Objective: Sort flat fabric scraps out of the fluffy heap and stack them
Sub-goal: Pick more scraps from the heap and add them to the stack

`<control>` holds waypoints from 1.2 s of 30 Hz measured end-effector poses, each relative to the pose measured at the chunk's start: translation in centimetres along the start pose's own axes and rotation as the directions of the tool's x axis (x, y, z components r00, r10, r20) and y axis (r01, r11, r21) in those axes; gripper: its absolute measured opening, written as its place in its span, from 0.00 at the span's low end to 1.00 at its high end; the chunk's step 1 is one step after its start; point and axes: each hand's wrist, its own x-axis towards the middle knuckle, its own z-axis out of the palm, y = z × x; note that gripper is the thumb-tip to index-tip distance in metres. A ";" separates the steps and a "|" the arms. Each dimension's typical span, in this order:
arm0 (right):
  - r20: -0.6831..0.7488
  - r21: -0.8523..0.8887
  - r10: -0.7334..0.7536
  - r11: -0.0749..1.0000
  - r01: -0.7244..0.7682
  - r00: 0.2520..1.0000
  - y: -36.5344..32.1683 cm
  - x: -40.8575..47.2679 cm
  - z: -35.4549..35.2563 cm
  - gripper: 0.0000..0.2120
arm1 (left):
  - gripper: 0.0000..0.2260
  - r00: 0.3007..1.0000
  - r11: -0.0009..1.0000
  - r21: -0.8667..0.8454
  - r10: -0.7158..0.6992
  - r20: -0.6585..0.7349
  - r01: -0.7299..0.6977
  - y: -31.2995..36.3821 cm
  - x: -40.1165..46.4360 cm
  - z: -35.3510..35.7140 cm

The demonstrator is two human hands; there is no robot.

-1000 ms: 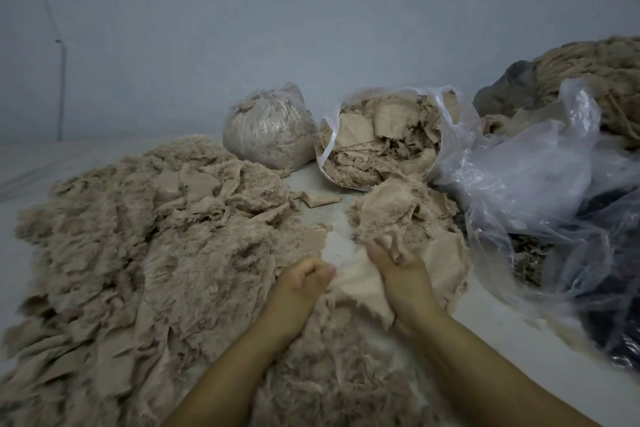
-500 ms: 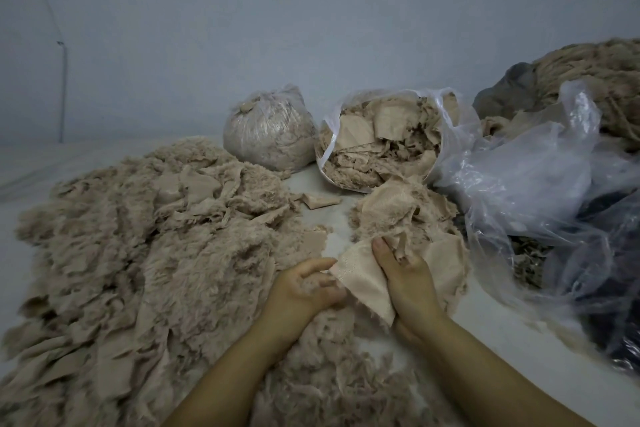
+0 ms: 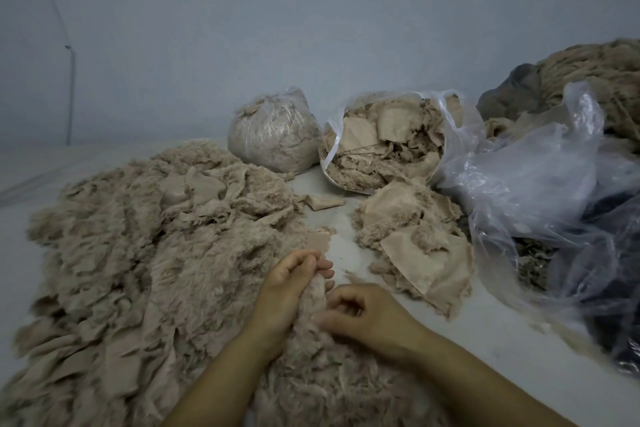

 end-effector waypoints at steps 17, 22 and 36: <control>-0.351 0.600 0.146 0.793 0.103 0.925 0.4 1.0 -1.6 0.09 | 0.08 0.991 0.899 0.426 0.053 0.121 -0.101 0.6 -0.3 -0.8; -0.331 0.611 0.154 0.787 0.087 0.931 0.4 1.0 -1.7 0.10 | 0.07 0.977 0.878 0.468 0.174 -0.124 -0.097 0.4 0.4 -1.0; -0.342 0.125 -0.125 0.976 0.177 0.931 0.0 0.6 0.1 0.09 | 0.07 0.981 0.926 0.325 0.192 0.029 -0.191 0.8 0.0 -0.3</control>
